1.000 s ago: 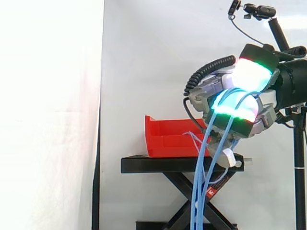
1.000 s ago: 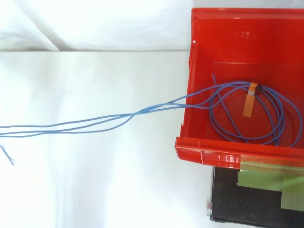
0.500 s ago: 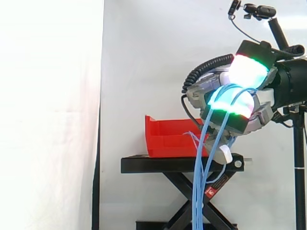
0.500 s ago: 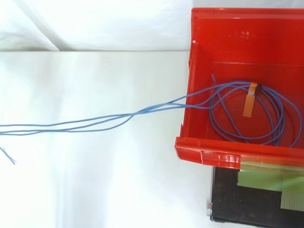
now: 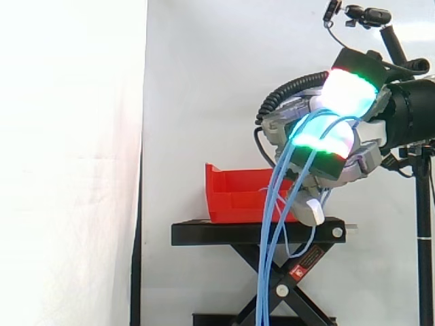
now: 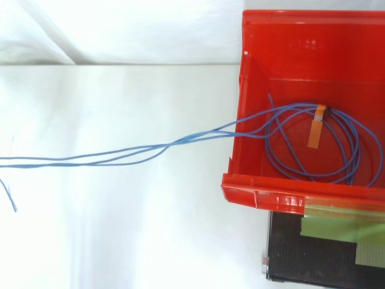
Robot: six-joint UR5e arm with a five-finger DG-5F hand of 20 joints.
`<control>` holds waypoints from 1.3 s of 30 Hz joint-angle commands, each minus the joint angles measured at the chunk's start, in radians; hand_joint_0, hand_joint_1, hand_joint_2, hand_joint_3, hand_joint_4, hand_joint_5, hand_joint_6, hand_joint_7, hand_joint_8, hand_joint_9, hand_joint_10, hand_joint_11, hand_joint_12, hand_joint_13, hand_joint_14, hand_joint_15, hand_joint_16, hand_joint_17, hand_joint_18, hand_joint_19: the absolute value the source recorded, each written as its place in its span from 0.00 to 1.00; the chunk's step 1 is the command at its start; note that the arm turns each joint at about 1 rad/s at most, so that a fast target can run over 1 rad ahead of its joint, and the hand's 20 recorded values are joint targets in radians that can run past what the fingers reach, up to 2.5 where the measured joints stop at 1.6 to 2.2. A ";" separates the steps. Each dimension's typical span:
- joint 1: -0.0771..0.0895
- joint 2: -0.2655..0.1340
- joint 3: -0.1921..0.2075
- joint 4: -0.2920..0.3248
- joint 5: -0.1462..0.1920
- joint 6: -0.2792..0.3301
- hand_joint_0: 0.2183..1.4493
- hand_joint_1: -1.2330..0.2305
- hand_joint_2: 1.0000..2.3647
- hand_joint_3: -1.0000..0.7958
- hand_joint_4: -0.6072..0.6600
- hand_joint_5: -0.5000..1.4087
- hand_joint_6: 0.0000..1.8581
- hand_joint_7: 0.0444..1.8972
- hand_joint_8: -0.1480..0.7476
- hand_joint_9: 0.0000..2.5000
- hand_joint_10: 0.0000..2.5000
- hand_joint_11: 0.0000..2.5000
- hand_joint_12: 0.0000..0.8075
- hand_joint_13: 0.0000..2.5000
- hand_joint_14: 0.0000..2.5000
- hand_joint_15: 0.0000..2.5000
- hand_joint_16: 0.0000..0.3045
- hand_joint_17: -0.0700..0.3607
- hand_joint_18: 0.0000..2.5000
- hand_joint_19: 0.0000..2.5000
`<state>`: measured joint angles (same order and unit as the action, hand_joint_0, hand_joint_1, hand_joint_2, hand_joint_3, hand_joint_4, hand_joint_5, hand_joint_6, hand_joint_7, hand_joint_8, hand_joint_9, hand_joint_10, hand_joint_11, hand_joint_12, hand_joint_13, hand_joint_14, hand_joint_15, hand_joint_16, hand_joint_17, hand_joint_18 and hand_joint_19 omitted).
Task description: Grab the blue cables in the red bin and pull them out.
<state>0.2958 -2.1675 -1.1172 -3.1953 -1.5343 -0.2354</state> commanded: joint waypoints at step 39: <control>0.003 -0.002 0.008 -0.023 -0.001 0.000 0.71 0.10 0.00 0.00 0.65 0.41 0.59 0.18 0.50 0.21 0.66 0.43 0.40 0.39 0.42 0.50 0.12 0.35 0.24 0.33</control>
<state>0.2990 -2.1682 -1.1091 -3.2176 -1.5355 -0.2354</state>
